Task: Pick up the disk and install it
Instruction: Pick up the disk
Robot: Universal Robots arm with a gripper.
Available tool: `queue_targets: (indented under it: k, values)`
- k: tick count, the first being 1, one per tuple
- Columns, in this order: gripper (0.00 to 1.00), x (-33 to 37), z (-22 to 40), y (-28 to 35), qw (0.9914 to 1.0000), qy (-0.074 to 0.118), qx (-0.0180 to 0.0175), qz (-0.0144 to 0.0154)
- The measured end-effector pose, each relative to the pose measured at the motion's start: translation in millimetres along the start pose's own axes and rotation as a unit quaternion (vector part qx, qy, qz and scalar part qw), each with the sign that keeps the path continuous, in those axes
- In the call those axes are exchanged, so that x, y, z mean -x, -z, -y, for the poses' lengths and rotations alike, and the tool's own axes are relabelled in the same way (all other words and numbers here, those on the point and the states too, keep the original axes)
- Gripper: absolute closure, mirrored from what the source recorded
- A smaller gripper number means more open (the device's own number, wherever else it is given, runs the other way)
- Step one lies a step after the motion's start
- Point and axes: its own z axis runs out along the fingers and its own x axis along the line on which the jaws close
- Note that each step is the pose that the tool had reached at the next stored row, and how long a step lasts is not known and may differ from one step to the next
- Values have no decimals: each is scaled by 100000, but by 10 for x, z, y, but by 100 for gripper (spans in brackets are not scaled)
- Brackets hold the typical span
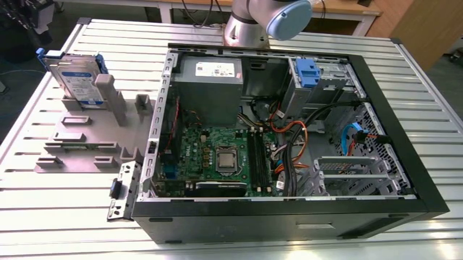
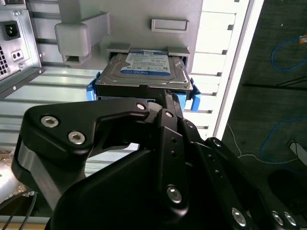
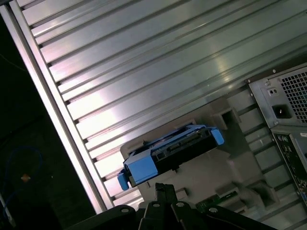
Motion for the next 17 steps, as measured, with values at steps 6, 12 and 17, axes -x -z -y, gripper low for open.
queue_targets:
  k: [6, 12, 17]
  values:
    - [89, 0, 0, 0, 99987, -1609, -14, 42]
    - [89, 0, 0, 0, 99761, -6905, -57, 187]
    - [89, 0, 0, 0, 99379, -11123, -90, 302]
